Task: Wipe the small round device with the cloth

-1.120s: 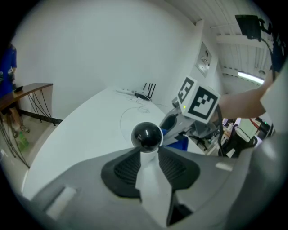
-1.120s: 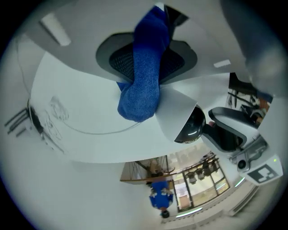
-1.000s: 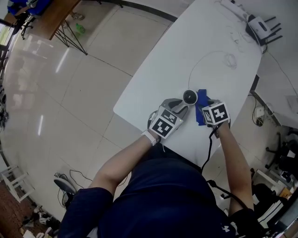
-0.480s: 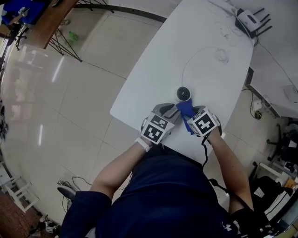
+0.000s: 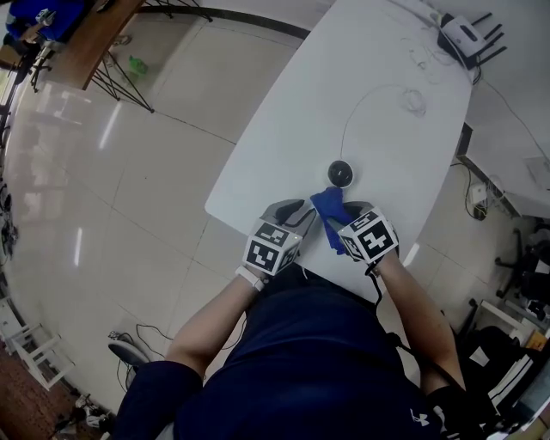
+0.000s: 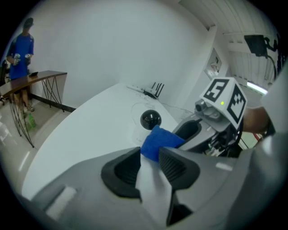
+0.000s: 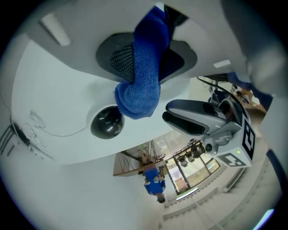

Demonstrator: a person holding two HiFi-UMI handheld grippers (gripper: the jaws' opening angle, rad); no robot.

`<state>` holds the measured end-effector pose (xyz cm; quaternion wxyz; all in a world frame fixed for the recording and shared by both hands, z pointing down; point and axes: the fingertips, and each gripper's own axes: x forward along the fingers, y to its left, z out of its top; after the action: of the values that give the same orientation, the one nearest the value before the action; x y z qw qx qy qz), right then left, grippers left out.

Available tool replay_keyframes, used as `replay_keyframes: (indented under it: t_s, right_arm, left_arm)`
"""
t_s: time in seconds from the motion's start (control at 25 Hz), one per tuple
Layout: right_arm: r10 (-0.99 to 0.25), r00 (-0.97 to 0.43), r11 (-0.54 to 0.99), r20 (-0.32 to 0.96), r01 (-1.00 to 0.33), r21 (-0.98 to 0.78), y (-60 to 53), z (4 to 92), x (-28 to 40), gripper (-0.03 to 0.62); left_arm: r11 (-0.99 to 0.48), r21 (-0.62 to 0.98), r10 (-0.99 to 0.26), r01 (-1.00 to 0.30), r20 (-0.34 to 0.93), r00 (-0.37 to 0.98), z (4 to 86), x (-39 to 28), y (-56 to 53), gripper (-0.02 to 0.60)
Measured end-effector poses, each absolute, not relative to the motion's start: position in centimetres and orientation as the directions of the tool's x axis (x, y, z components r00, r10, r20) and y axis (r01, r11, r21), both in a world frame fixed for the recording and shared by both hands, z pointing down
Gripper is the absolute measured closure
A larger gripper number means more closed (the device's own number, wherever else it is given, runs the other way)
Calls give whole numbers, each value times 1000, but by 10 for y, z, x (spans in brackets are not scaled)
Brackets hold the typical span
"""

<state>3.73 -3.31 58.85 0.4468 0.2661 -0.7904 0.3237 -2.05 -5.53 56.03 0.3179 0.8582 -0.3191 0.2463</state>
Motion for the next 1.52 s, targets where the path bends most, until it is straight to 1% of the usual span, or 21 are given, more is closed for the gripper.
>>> replay_keyframes:
  t_s: [0.12,0.24,0.36,0.44,0.52,0.64,0.76,0.92,1.0,1.2,1.32,1.44,1.52]
  right_arm:
    - [-180,-504,536,844,-770,-346,-39,576,58,450]
    - [-235,-513,446,826,-812,-377,-44,567,84,450]
    - [-278,-489,409,827,-839,-359,-51,564,105,450]
    - [-294,-470,426,832,-844,-326,-56,562,113,450]
    - [-294,-441,493,848,-830,-261,-58,561,114,450]
    - [-269,-411,608,871,-774,-177,-54,564,99,448]
    - [-233,-445,637,865,-741,-210,-43,572,67,450]
    - [-175,-550,593,817,-721,-358,-33,586,24,450]
    - [-172,-554,571,814,-730,-376,-36,594,21,450]
    - [-167,-506,466,846,-797,-384,-47,615,67,450]
    - [-178,-456,448,872,-826,-341,-48,617,101,450]
    - [-238,-450,394,861,-855,-338,-50,604,123,450]
    - [-297,-465,349,834,-866,-359,-54,588,131,450]
  left_arm:
    - [-637,346,-404,-689,612,680,550,-12,-63,457]
    - [-720,224,-432,-657,596,676,539,5,-80,467]
    - [-757,178,-433,-629,584,686,535,25,-104,468]
    - [-770,171,-424,-615,584,692,534,37,-118,466]
    - [-777,191,-401,-599,584,706,535,45,-127,449]
    - [-766,280,-352,-579,572,741,534,51,-130,433]
    - [-757,307,-336,-576,574,747,536,49,-129,434]
    - [-748,330,-330,-576,568,754,531,51,-125,443]
    - [-741,344,-329,-576,562,759,527,54,-124,443]
    - [-732,355,-339,-582,551,762,532,56,-125,441]
    - [-730,347,-329,-589,577,748,531,56,-122,440]
    - [-747,298,-339,-595,599,726,544,51,-120,439]
    - [-748,316,-333,-584,583,741,539,49,-114,439]
